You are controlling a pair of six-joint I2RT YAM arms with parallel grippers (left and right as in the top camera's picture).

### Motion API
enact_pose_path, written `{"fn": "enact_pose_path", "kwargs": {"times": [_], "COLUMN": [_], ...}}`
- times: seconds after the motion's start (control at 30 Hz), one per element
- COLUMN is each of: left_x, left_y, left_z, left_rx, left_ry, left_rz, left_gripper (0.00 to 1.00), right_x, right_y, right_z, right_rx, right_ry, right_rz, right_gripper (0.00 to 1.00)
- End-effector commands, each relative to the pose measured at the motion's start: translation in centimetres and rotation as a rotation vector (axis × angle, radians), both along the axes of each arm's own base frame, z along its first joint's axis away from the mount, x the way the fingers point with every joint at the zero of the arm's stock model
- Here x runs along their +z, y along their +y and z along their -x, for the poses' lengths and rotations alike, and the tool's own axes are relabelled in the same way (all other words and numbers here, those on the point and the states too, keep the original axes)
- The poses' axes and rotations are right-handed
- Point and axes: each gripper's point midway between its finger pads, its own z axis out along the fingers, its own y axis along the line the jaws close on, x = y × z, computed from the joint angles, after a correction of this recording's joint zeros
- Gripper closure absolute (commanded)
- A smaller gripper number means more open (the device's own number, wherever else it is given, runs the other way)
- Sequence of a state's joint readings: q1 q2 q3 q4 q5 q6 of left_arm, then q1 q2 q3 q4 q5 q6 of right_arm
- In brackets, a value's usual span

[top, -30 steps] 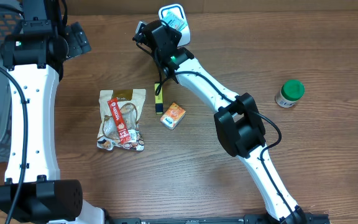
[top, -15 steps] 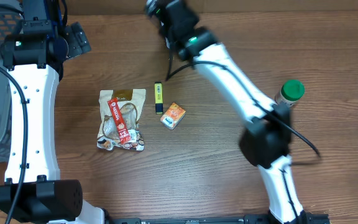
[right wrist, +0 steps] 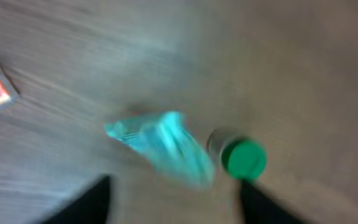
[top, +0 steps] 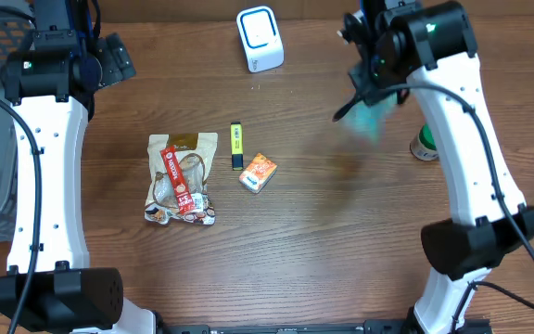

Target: Scan the item barcode

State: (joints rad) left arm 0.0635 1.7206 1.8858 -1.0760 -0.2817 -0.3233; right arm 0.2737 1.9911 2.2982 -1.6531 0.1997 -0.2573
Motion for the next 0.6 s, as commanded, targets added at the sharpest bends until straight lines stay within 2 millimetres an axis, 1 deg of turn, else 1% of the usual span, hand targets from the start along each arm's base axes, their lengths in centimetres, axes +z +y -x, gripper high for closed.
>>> {"fn": "enact_pose_path", "kwargs": {"times": [0.0,0.07,0.13,0.17,0.23,0.27,0.4,0.47,0.5,0.53,0.57], "left_x": [0.0,0.0,0.0,0.0,0.0,0.0,0.0,0.0,0.0,0.0,0.0], "left_y": [0.2,0.2,0.2,0.2,0.2,0.2,0.2,0.2,0.2,0.2,0.2], "left_z": [-0.2,-0.2,-0.2,-0.2,-0.2,-0.2,-0.2,-0.2,-0.2,-0.2,-0.2], "left_rx": [0.018,0.018,0.018,0.018,0.018,0.018,0.018,0.018,0.018,0.018,0.018], "left_ry": [-0.004,-0.005,-0.005,-0.005,-0.005,-0.005,-0.005,-0.005,-0.005,-0.004,-0.005], "left_rz": [-0.003,-0.003,-0.003,-0.003,-0.003,-0.003,-0.003,-0.003,-0.003,-0.003,-0.003], "left_gripper": [0.0,0.0,0.0,0.0,0.0,0.0,0.0,0.0,0.0,0.0,0.0], "right_x": [0.0,-0.1,-0.1,-0.2,0.0,0.1,0.6,0.4,0.0,-0.7,-1.3], "right_y": [-1.8,-2.6,-2.4,-1.9,-0.1,0.8,4.2,5.3,5.4,5.3,5.3], "right_z": [-0.1,-0.3,-0.3,-0.3,-0.2,0.0,0.9,1.3,1.3,1.3,1.2], "right_rx": [-0.128,-0.19,-0.241,-0.255,-0.266,-0.252,-0.195,-0.181,-0.199,-0.228,-0.25], "right_ry": [0.004,0.001,0.011,0.02,0.051,0.068,0.148,0.188,0.202,0.215,0.225], "right_rz": [-0.053,-0.074,-0.148,-0.199,-0.325,-0.375,-0.564,-0.623,-0.629,-0.627,-0.628], "right_gripper": [0.0,0.0,0.01,0.02,0.01,0.0,0.0,0.0,0.0,0.03,0.14]}}
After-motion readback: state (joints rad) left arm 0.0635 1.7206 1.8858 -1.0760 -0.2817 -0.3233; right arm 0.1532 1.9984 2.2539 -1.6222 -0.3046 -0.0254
